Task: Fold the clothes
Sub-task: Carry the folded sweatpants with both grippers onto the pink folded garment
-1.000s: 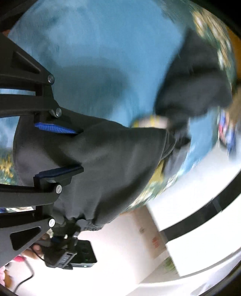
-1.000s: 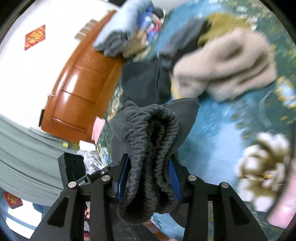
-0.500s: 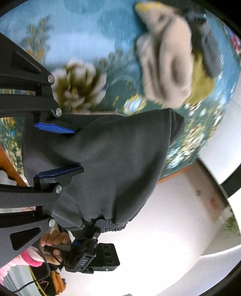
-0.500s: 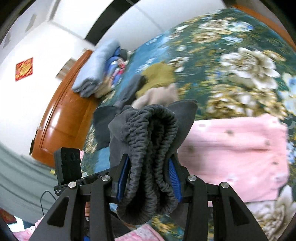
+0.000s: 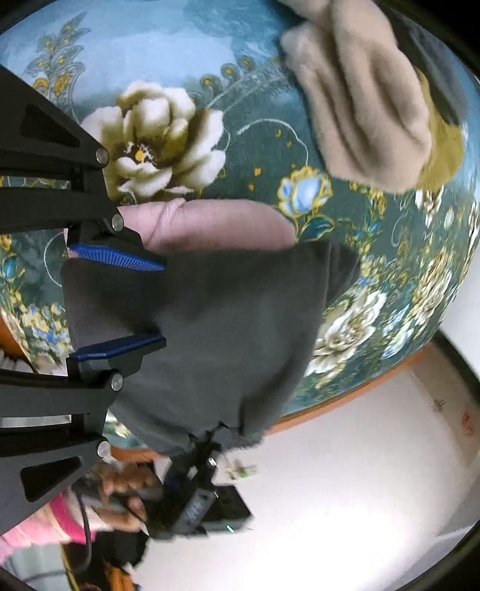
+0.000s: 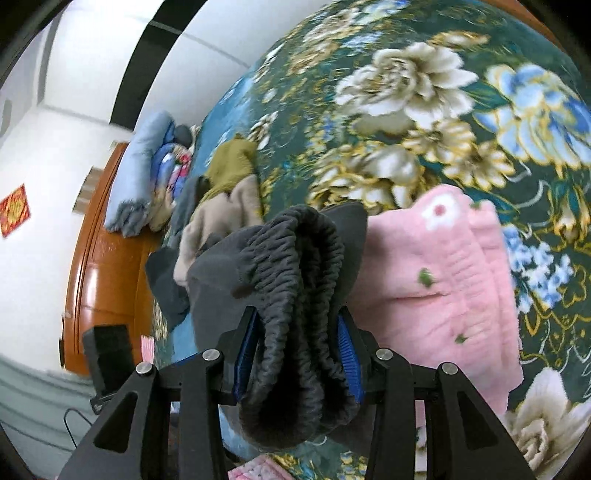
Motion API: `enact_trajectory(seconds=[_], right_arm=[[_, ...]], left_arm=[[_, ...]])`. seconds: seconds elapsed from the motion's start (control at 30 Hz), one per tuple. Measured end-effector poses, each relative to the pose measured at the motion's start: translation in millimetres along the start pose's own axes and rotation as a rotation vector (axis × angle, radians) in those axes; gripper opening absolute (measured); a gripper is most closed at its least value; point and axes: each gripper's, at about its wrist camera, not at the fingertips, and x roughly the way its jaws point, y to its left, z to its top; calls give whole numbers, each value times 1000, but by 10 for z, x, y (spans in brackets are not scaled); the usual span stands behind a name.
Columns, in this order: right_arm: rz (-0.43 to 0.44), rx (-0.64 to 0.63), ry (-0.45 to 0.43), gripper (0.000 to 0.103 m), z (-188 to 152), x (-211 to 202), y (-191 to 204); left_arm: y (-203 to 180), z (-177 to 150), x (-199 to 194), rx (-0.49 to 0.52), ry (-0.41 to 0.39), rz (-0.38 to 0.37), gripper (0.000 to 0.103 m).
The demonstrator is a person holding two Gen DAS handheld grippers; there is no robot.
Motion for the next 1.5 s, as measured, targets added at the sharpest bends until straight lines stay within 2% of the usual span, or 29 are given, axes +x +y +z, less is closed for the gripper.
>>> enact_trajectory(seconds=[0.1, 0.17, 0.3, 0.4, 0.43, 0.53, 0.6, 0.7, 0.8, 0.9, 0.93, 1.0, 1.07, 1.2, 1.3, 1.4, 1.43, 1.5], right_arm=[[-22, 3, -11, 48, -24, -60, -7], [-75, -45, -31, 50, -40, -143, 63], [-181, -129, -162, 50, -45, -450, 275], [-154, -228, -182, 50, -106, -440, 502], [-140, -271, -159, 50, -142, -370, 578], [-196, -341, -92, 51, -223, -94, 617], [-244, -307, -65, 51, -237, 88, 490], [-272, -291, -71, 51, -234, 211, 377], [-270, -292, -93, 51, -244, 162, 406], [-257, -335, -171, 51, -402, -45, 594], [-244, -354, -196, 51, -479, -119, 655], [-227, -378, -214, 53, -635, -189, 713], [-245, -392, -196, 55, -821, -150, 709], [-283, -418, -135, 55, -1209, 21, 644], [-321, -386, -98, 56, -1397, 189, 515], [-351, -348, -80, 60, -1504, 311, 411], [-362, -335, -78, 65, -1518, 347, 386], [-384, -308, -73, 67, -1546, 421, 337]], left_arm=[[-7, -40, -78, 0, -17, -13, 39], [-52, -58, -114, 16, -26, -17, 39], [-256, -89, -95, 83, -26, -32, 39], [-483, -139, -40, 177, -10, -26, 39], [-512, -139, 19, 203, -3, -22, 39], [-600, -175, 184, 260, 28, 9, 39], [-604, -185, 305, 274, 50, 39, 39], [-582, -178, 424, 279, 73, 52, 39], [-586, -196, 350, 265, 64, 40, 41], [-559, -241, 181, 266, 10, 45, 45], [-546, -260, 124, 268, -12, 50, 49], [-509, -322, 49, 268, -57, 88, 54], [-447, -417, 10, 262, -92, 146, 58], [-301, -549, 106, 253, -80, 271, 58], [-163, -678, 164, 248, -67, 344, 59], [-75, -763, 174, 265, -64, 396, 61], [-65, -787, 185, 272, -64, 410, 64], [-69, -811, 182, 277, -65, 418, 70]])
